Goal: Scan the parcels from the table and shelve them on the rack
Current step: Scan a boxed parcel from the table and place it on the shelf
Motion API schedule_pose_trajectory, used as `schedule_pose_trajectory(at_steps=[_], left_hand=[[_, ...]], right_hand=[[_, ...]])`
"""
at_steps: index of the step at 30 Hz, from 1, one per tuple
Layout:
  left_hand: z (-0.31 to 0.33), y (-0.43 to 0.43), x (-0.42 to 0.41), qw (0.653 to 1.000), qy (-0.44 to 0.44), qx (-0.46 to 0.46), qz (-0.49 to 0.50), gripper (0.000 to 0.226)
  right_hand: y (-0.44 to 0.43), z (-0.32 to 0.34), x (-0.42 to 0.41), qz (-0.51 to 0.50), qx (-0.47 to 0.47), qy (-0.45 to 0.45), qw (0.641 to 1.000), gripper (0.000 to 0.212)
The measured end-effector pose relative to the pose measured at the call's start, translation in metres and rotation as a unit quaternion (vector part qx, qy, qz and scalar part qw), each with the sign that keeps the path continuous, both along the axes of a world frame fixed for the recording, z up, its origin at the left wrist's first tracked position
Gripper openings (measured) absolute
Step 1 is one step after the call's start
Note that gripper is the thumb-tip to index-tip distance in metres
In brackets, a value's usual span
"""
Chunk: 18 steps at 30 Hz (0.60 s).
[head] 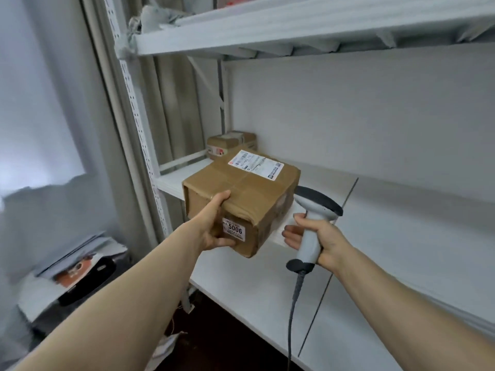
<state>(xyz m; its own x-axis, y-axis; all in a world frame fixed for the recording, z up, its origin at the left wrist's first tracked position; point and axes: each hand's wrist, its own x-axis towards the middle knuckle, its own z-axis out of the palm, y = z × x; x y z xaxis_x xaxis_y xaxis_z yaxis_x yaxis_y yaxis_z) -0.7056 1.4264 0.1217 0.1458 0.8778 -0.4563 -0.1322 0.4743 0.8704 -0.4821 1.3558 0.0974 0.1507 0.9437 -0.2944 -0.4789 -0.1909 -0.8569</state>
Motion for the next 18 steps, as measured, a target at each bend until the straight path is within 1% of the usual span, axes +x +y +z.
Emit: schedule_pose_trajectory(at_steps=[4, 6, 13, 15, 18], left_hand=[[0.001, 0.071, 0.011, 1.000, 0.024, -0.017, -0.007, 0.053], [-0.002, 0.102, 0.018, 0.999, 0.025, -0.030, -0.015, 0.051], [-0.003, 0.219, 0.038, 0.993, 0.008, -0.117, -0.018, 0.064], [0.002, 0.252, 0.040, 0.992, 0.000, -0.127, -0.026, 0.066], [0.006, 0.299, 0.038, 0.986, -0.025, -0.166, -0.009, 0.078]], right_hand=[[0.074, 0.002, 0.000, 0.009, 0.001, -0.041, 0.999, 0.014], [0.105, 0.002, -0.001, 0.007, -0.005, -0.055, 0.998, 0.015], [0.194, 0.007, -0.010, -0.018, -0.017, -0.107, 0.994, 0.017], [0.216, 0.012, -0.014, -0.040, -0.016, -0.108, 0.993, 0.014], [0.245, 0.018, -0.024, -0.080, -0.026, -0.098, 0.992, 0.012]])
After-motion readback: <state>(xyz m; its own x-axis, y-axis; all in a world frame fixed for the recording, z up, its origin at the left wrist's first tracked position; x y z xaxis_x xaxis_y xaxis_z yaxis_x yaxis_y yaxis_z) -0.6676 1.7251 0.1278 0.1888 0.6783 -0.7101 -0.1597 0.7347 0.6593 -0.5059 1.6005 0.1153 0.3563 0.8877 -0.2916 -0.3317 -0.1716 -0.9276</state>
